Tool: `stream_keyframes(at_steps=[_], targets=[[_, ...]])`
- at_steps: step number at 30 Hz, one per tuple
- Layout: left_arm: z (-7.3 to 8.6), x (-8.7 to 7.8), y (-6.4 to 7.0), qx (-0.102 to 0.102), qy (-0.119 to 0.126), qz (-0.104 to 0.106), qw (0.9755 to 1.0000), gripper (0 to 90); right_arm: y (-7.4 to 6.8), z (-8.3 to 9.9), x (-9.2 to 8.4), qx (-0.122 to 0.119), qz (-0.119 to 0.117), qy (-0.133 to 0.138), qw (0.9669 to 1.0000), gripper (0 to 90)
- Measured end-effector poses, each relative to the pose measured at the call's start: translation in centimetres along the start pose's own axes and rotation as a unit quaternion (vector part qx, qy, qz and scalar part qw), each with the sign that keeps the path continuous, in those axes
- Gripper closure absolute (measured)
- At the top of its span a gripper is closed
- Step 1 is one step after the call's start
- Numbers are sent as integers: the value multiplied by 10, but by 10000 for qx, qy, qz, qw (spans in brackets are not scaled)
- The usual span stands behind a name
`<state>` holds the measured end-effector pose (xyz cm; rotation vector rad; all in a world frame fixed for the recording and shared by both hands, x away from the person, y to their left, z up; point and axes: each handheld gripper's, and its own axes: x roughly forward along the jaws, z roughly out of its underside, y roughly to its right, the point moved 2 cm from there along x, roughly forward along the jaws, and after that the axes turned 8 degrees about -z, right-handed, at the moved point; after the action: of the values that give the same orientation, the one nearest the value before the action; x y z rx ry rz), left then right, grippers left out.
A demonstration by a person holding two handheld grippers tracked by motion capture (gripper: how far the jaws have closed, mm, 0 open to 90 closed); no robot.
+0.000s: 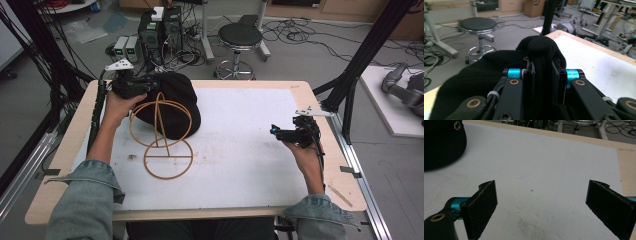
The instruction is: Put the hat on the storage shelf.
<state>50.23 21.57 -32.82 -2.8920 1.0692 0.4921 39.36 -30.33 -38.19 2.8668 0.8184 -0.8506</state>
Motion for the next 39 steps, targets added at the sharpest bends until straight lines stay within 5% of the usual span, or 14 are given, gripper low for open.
stream_keyframes(at_steps=[10,21,39], targets=[[-31,-18,-5,45,311,-440,9985,761,0,-1,-1,8,-47,60,10000,99],[-66,-27,1,-72,668,-931,9934,762,-1,-2,-3,35,-76,80,9999,98],[-115,-45,24,-330,1169,-1031,9872,764,-2,-5,-6,4,-141,189,9997,99]])
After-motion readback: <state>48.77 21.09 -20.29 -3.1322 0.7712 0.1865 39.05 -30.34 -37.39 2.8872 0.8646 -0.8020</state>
